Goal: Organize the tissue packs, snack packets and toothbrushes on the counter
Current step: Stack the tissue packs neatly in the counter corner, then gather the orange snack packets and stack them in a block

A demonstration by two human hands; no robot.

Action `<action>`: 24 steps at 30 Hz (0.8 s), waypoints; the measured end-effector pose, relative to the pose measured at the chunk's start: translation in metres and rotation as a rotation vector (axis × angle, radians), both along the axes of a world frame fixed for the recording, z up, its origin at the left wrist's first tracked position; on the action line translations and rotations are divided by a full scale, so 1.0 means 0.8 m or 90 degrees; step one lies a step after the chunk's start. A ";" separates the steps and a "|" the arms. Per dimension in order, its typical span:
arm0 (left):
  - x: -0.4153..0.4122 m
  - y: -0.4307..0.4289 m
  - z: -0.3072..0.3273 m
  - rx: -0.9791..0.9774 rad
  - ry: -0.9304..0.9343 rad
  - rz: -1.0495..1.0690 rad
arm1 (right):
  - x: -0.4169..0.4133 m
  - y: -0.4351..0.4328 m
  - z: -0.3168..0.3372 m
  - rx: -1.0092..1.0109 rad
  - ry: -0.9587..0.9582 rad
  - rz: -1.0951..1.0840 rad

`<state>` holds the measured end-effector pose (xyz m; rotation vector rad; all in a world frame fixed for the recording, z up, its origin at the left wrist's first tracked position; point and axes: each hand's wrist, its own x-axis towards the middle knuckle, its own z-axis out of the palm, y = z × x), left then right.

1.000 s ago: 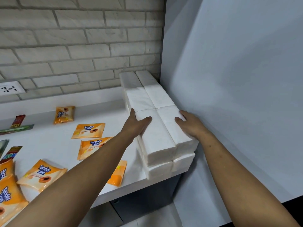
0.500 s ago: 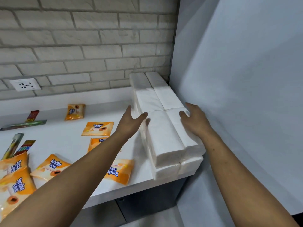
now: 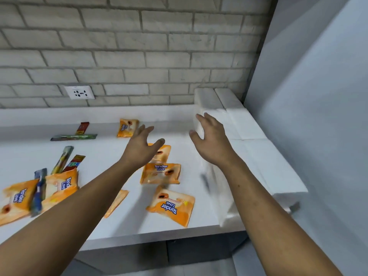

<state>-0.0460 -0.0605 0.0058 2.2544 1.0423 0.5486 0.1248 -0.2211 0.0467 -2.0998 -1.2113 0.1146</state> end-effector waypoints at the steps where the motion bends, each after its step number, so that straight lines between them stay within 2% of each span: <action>1: -0.007 0.010 -0.004 0.014 0.019 -0.003 | -0.008 0.013 -0.005 -0.013 0.002 0.009; 7: -0.034 0.062 -0.043 0.103 0.140 -0.044 | -0.036 0.086 -0.055 -0.132 0.018 0.041; 13: -0.048 0.121 -0.092 0.125 0.288 -0.126 | -0.054 0.150 -0.114 -0.266 0.031 0.057; 24: -0.030 0.167 -0.148 0.075 0.369 -0.230 | -0.067 0.217 -0.200 -0.405 0.013 0.085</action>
